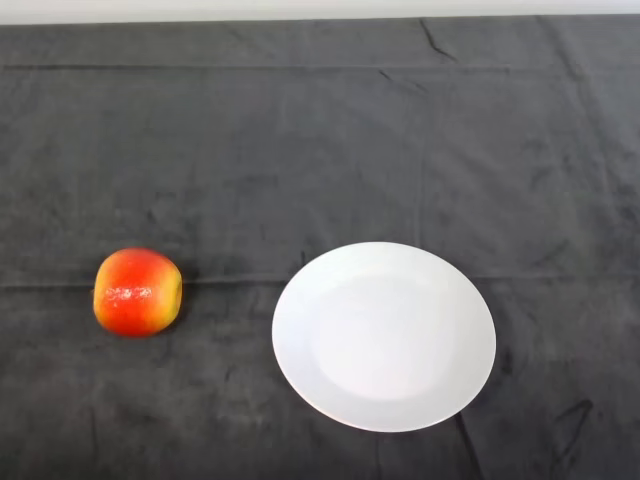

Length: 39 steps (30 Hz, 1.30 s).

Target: Move the apple to the plate

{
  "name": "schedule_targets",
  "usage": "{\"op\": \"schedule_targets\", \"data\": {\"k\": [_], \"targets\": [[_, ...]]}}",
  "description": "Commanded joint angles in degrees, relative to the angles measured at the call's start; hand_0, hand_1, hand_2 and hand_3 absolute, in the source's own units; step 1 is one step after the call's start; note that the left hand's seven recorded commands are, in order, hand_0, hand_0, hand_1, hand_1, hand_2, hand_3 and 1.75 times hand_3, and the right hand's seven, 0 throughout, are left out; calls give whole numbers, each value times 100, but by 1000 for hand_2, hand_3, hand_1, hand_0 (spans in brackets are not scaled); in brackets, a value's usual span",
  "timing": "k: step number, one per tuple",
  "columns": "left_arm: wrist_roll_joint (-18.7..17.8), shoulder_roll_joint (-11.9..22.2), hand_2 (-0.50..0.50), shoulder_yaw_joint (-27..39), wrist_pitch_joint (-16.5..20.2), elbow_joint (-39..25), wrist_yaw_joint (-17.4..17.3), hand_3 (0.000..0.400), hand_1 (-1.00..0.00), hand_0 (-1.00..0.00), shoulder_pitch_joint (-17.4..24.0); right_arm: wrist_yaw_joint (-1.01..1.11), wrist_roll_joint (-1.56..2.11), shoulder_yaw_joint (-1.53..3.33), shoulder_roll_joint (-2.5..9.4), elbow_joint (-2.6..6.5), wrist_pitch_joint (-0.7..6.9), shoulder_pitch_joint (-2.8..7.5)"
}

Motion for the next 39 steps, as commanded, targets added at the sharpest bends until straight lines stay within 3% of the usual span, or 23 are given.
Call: {"op": "schedule_targets", "data": {"k": [1,14,39], "targets": [[194,-136,0,-164,-134,178,44,0,0,0,-235,54,69,-89,-163,68,-24,-103],[755,-319,0,-660,-220,83,-244,0,0,0,-191,50,69,-90,-158,58,-25,-99],[2062,-964,0,-1857,-411,-136,-324,0,0,0,-149,38,70,-91,-145,30,-27,-88]]}}
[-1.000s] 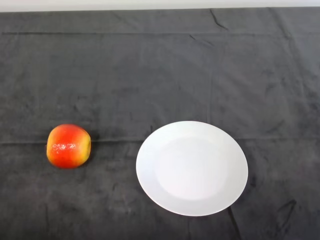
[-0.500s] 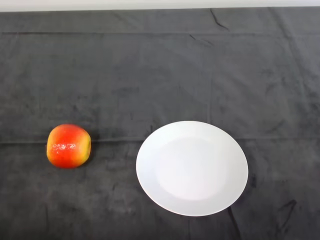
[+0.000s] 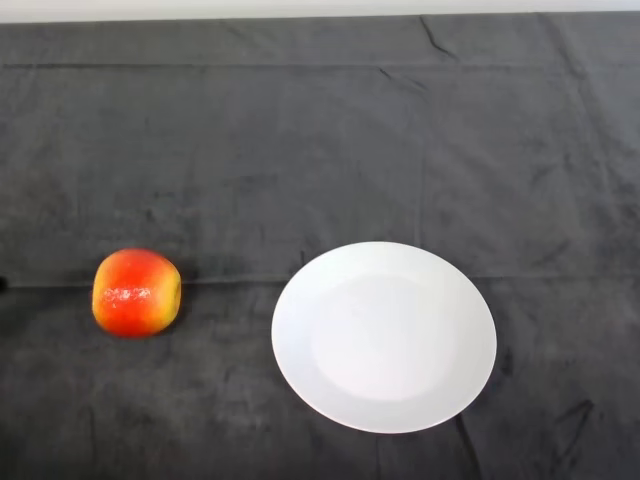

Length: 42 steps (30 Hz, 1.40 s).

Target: Move the apple to the plate

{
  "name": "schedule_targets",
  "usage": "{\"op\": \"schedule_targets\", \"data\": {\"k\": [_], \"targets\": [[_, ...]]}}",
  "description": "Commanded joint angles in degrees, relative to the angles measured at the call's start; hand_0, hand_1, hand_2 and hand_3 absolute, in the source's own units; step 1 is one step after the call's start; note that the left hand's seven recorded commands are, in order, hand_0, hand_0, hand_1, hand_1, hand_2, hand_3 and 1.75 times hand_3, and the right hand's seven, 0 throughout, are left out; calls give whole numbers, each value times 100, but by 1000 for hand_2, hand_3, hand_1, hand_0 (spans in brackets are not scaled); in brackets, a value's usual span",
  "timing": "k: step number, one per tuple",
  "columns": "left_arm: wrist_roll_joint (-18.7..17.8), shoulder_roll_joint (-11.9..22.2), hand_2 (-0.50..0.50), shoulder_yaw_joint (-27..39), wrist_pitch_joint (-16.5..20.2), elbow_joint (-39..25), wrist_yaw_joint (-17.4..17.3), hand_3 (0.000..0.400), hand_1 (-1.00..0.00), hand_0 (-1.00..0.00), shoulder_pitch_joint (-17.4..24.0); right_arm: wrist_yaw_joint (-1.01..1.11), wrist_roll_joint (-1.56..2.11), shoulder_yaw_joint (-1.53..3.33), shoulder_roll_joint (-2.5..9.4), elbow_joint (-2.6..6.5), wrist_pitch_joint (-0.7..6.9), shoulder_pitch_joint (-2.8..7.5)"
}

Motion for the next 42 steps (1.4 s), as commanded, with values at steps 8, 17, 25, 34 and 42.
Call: {"op": "schedule_targets", "data": {"k": [8,17,25,34,42], "targets": [[560,-262,0,-492,-113,-253,7,0,0,0,-31,32,72,-91,-140,20,-28,-84],[882,-411,0,-861,-77,-413,-56,0,0,0,52,27,73,-92,-135,7,-28,-79],[1060,-509,0,-1114,-50,-501,-151,0,0,0,128,22,75,-92,-131,-3,-28,-75],[1302,-671,0,-1468,-11,-607,-176,0,0,0,193,16,77,-92,-127,-13,-28,-71],[1560,-798,0,-1869,-1,-766,-163,0,0,0,275,12,79,-92,-123,-22,-27,-68]]}}
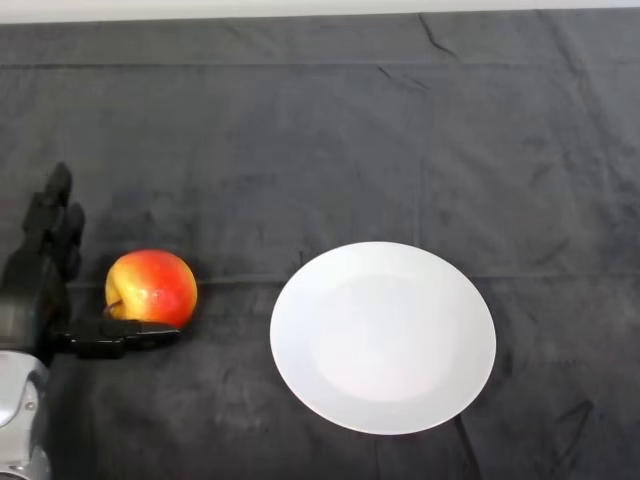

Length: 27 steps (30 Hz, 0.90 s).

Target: Move the apple to the plate

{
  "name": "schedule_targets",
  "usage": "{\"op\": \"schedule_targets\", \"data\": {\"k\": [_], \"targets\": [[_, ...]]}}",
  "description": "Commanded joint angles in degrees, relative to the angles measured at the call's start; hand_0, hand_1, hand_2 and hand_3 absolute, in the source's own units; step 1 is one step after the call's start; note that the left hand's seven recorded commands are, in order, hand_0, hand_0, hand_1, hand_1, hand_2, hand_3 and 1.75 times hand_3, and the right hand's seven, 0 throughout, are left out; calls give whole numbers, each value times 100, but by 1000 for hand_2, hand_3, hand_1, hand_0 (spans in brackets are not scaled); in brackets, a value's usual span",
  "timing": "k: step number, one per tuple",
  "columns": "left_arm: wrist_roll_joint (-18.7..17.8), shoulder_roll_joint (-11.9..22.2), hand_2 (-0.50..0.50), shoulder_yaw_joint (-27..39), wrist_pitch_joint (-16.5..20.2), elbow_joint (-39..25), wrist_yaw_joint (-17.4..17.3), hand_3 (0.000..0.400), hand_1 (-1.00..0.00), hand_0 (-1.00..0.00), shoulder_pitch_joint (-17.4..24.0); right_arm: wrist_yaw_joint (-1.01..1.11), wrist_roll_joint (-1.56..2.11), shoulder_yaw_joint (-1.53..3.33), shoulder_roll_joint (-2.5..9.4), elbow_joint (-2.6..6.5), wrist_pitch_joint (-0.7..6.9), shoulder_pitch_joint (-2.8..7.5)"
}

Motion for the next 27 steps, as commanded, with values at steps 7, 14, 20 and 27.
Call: {"op": "schedule_targets", "data": {"k": [7,14,20,27], "targets": [[315,-45,0,-425,-3,-372,-91,0,0,0,304,8,81,-92,-120,-30,-27,-65],[363,34,0,-630,-22,-274,-255,0,0,0,346,5,83,-92,-118,-35,-26,-63],[475,115,22,-763,64,-153,-243,75,-188,-145,319,3,84,-92,-117,-38,-26,-62],[609,190,-25,-877,202,-57,-134,400,-949,-1000,255,1,86,-93,-117,-39,-25,-61]]}}
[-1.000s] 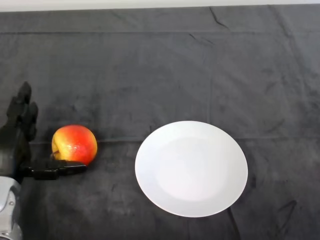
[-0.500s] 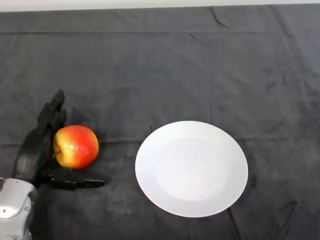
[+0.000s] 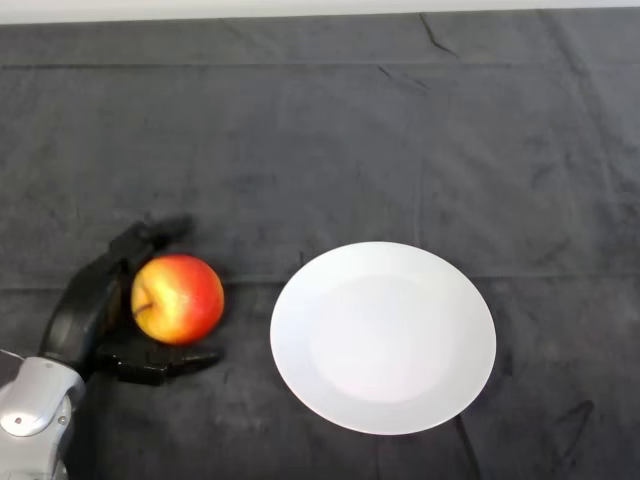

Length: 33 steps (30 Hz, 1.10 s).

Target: Move the apple to the plate

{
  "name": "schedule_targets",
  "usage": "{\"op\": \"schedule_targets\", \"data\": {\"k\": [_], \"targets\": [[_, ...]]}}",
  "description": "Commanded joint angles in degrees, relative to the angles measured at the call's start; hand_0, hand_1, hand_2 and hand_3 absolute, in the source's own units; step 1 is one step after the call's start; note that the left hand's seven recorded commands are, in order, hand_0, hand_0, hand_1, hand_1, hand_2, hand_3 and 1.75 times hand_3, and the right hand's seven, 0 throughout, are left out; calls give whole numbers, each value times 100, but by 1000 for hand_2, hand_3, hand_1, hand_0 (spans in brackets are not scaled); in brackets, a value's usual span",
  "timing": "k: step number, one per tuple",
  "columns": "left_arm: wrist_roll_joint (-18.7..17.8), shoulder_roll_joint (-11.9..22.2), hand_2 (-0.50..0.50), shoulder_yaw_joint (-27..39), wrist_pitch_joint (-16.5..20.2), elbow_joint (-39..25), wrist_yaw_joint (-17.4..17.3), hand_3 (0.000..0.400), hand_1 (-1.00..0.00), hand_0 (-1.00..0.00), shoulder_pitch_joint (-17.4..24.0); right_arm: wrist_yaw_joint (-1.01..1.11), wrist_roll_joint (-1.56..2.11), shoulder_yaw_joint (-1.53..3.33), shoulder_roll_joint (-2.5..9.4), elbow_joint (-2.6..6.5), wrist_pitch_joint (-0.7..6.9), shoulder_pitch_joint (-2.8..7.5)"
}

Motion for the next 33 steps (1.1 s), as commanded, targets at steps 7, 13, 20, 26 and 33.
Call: {"op": "schedule_targets", "data": {"k": [7,13,20,26,33], "targets": [[225,322,-16,-217,249,-9,198,400,-969,-1000,12,0,88,-93,-116,-41,-24,-60],[293,366,-16,-222,311,-478,489,400,-969,-1000,49,-2,89,-93,-114,-45,-24,-59],[538,229,-10,-315,295,-1458,1174,400,-980,-1000,287,-6,91,-92,-108,-55,-26,-54],[904,-45,-2,-591,233,-2163,1935,400,-996,-1000,496,-12,92,-91,-102,-69,-28,-49],[1210,-276,-2,-1311,341,-2796,2737,400,-996,-1000,647,-19,94,-90,-94,-86,-30,-42]]}}
